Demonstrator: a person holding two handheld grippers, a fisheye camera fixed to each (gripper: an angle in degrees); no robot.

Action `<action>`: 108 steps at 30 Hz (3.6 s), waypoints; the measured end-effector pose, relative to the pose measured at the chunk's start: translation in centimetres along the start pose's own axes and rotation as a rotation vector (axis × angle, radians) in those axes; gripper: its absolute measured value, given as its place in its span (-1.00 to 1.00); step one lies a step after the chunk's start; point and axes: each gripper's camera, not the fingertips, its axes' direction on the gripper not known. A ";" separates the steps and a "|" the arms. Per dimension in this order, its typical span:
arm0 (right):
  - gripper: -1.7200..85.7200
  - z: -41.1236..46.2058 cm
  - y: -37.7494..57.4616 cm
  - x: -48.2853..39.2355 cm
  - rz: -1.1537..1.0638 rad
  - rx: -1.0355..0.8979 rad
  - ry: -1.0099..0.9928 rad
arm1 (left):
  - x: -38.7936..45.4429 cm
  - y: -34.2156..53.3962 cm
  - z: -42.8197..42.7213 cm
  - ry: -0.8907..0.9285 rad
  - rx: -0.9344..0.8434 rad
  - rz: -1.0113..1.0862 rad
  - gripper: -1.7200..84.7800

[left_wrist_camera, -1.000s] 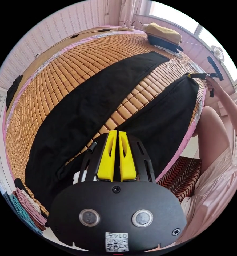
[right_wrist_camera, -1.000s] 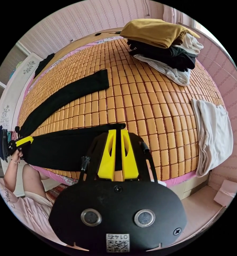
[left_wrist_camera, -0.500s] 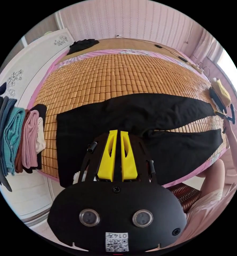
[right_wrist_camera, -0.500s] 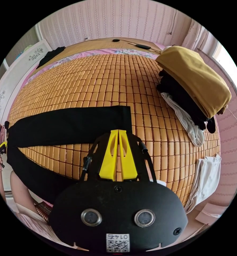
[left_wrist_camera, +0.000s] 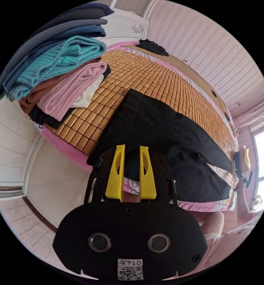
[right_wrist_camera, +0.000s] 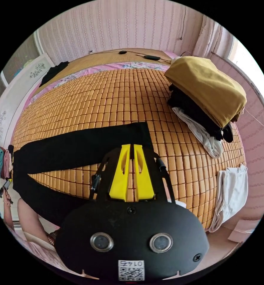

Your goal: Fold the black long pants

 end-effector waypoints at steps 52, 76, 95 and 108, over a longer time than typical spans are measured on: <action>-0.96 -10.7 29.3 18.4 0.506 0.052 -0.209 | -10.4 1.7 -4.1 0.320 0.031 -0.148 -0.98; -0.74 -8.1 7.1 14.0 0.268 -0.104 -0.068 | 9.2 -11.7 2.5 0.016 -0.057 0.143 -0.83; -0.95 -24.3 10.1 10.6 0.088 -0.265 0.227 | 18.3 -8.8 1.1 -0.209 -0.267 0.433 -0.95; -0.80 -30.5 8.0 -27.4 -0.922 -0.108 -0.284 | 37.6 1.8 2.7 -0.090 -0.240 1.149 -0.83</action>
